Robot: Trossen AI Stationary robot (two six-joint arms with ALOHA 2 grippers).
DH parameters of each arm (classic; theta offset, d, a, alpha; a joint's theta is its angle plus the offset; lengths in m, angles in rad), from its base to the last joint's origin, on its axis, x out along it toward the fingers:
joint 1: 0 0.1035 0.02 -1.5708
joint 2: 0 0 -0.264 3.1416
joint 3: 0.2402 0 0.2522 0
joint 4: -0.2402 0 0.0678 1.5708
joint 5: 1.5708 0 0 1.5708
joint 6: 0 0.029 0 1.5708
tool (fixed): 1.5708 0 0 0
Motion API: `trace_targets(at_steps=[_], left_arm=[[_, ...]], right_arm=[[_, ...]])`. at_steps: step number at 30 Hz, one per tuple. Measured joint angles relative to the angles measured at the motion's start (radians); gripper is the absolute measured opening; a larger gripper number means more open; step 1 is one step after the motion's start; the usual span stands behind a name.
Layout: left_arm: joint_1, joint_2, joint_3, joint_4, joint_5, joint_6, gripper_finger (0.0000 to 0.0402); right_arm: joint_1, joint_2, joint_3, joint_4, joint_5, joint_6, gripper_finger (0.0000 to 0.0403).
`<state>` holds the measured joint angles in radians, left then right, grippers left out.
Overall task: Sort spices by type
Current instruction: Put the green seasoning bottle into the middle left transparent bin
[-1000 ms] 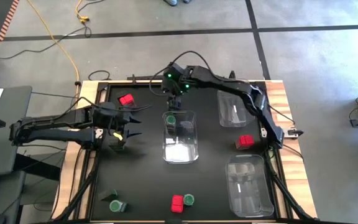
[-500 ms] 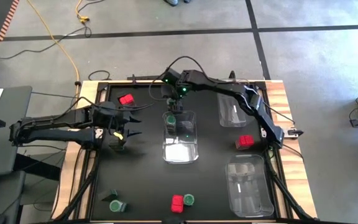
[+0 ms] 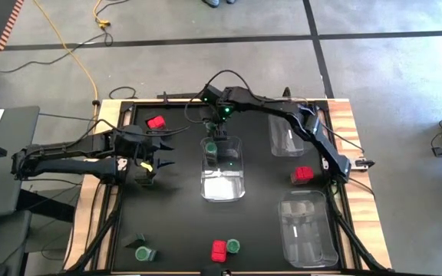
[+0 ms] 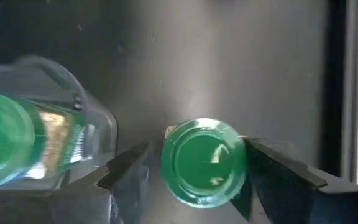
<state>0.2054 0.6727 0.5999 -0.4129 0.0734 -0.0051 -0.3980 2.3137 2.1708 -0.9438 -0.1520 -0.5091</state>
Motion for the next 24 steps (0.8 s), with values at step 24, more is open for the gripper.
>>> trace_targets(at_steps=[24], left_arm=[[0.0, 0.0, 0.0, -0.024, 0.0, -0.018, 0.0243]], right_arm=[[0.027, 0.03, 0.004, 0.023, 0.014, 0.013, 0.0221]])
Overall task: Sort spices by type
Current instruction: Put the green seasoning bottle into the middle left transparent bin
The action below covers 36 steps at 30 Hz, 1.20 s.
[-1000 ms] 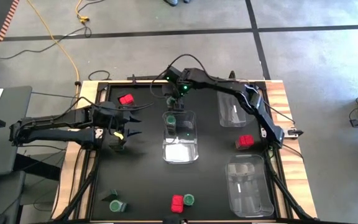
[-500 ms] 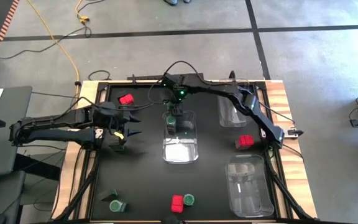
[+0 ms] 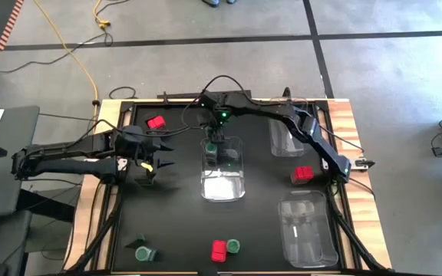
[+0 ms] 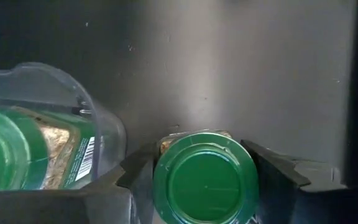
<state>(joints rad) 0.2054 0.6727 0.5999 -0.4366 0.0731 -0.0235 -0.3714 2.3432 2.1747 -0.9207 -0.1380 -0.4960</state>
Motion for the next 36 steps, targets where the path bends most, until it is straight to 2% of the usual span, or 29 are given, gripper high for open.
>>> trace_targets(at_steps=[9, 11, 20, 23, 27, 36], left_arm=[[-0.003, 0.0, 0.0, 0.0, 0.0, -0.026, 0.0243], [-0.003, 0.0, 0.0, 0.0, 0.0, -0.028, 0.0243], [-0.004, 0.0, 0.0, 0.0, 0.0, -0.025, 0.0243], [-0.004, 0.0, 0.0, 0.0, 0.0, -0.025, 0.0243], [-0.004, 0.0, 0.0, 0.0, 0.0, -0.023, 0.0243], [-0.004, 0.0, 0.0, 0.0, 0.0, -0.024, 0.0243]], right_arm=[[0.002, 0.0, 0.18, -0.011, 0.02, 0.12, 0.0221], [0.007, -0.045, 0.161, 0.012, 0.02, 0.185, 0.0221], [0.045, -0.254, 0.158, -0.202, 0.037, 0.417, 0.0221], [0.076, -0.294, 0.158, -0.312, 0.076, 0.499, 0.0221], [0.133, -0.297, 0.157, -0.415, 0.155, 0.534, 0.0221], [0.25, -0.224, 0.156, -0.482, 0.201, 0.552, 0.0221]])
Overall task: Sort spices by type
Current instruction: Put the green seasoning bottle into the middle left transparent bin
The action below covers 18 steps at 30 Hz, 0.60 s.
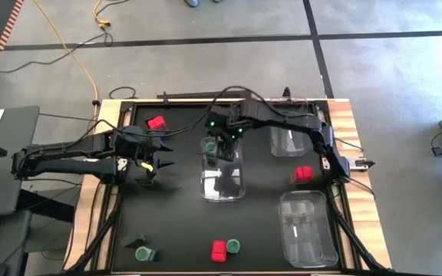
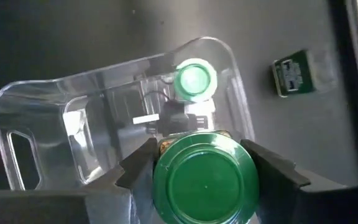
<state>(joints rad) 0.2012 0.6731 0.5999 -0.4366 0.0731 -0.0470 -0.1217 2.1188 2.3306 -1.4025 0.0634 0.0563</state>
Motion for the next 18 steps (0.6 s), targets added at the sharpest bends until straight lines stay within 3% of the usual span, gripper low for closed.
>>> trace_targets(at_steps=[3, 8, 14, 18], left_arm=[[0.0, 0.0, 0.0, 0.0, 0.0, -0.001, 0.0243], [0.0, 0.0, 0.0, -0.001, 0.0, -0.001, 0.0243], [0.0, 0.0, 0.0, -0.001, 0.0, -0.002, 0.0243], [0.0, 0.0, 0.0, -0.001, 0.0, -0.002, 0.0243]], right_arm=[[0.016, -0.005, -0.039, 0.022, 0.016, 0.0, 0.0221], [0.026, -0.043, -0.235, 0.128, 0.019, 0.023, 0.0221], [0.03, -0.09, -0.488, 0.372, 0.019, 0.049, 0.0221], [0.022, -0.094, -0.58, 0.523, 0.017, 0.059, 0.0221]])
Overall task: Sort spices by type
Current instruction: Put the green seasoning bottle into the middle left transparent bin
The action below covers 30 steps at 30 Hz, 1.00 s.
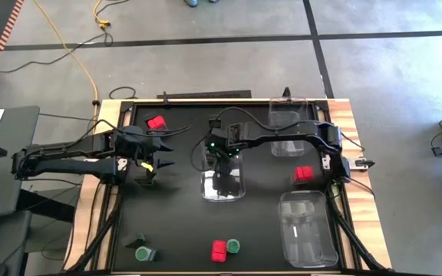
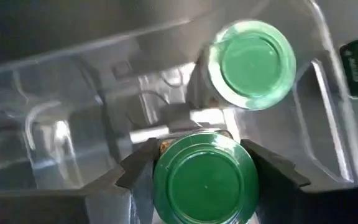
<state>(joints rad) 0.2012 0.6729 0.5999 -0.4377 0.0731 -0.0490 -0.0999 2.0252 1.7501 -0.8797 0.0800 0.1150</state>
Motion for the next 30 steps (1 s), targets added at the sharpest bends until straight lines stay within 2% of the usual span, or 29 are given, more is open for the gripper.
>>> trace_targets(at_steps=[8, 30], left_arm=[[0.0, 0.0, 0.0, 0.0, 0.0, -0.006, 0.0243], [0.0, 0.0, 0.0, 0.001, 0.0, -0.012, 0.0243]], right_arm=[[-0.05, -0.003, -0.089, 0.13, 0.001, -0.007, 0.0221], [-0.073, -0.005, -0.091, 0.073, -0.002, -0.098, 0.023]])
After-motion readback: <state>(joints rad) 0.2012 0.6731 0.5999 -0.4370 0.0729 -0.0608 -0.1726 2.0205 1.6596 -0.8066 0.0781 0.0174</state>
